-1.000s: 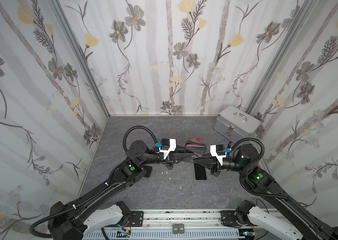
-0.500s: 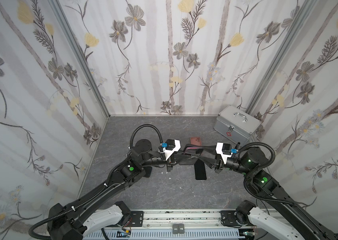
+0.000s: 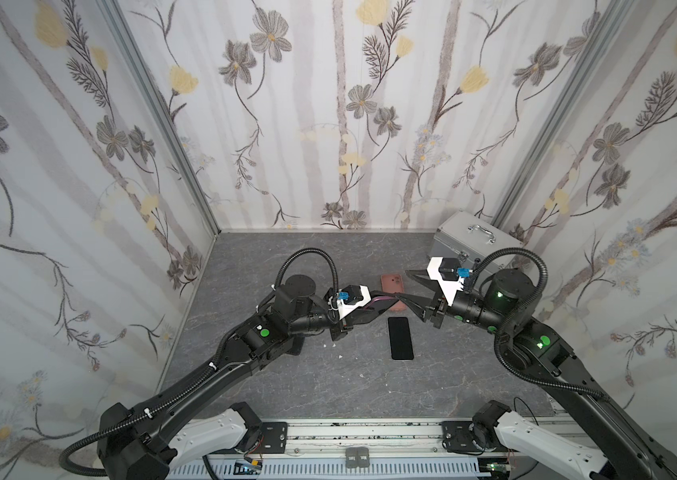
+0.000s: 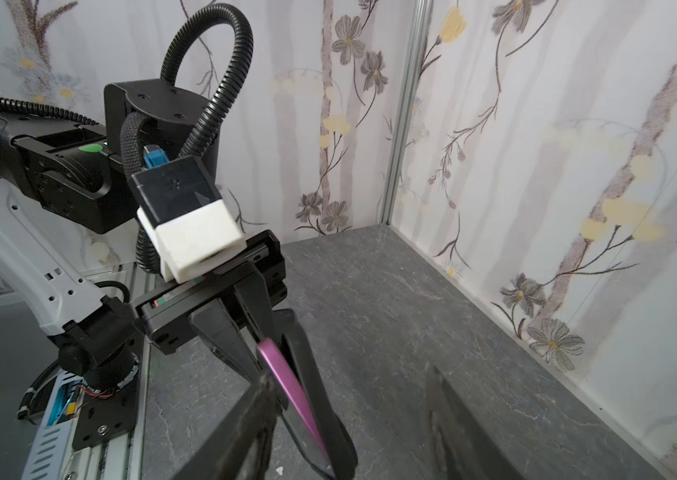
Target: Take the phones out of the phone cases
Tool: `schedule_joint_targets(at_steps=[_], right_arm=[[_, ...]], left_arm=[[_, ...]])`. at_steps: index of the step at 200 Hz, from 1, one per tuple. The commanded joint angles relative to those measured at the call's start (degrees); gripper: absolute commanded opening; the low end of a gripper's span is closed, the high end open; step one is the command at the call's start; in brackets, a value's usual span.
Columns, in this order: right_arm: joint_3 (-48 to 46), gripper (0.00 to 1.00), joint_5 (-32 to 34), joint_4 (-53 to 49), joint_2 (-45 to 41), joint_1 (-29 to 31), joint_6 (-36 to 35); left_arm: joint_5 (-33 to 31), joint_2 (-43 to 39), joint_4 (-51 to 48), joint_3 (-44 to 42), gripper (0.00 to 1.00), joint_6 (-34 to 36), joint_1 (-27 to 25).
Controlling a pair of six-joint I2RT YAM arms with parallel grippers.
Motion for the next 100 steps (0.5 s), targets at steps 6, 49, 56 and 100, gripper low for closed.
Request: schedule_joint_targets(at_steps=[6,49,56,100], right_arm=[[5.17,0.56,-6.28,-9.36,3.96,0.0,-1.15],[8.76,0.53,-11.28,-12.62,8.23,0.13,-1.89],[9.02,0.53,-11.99,-13.08,8.7,0.1,-2.07],[9.92,0.52,-9.78,-15.22,10.51,0.55,-3.2]], left_arm=[[-0.27,-0.36,-0.31,0.61,0.0,6.44,-0.57],[-1.24,-0.41,-0.62,0.57,0.0,7.94,-1.36],[-1.34,-0.41,-0.62,0.6,0.0,8.02,-1.41],[-1.34,-0.45,-0.8,0.86,0.0,8.28,-1.64]])
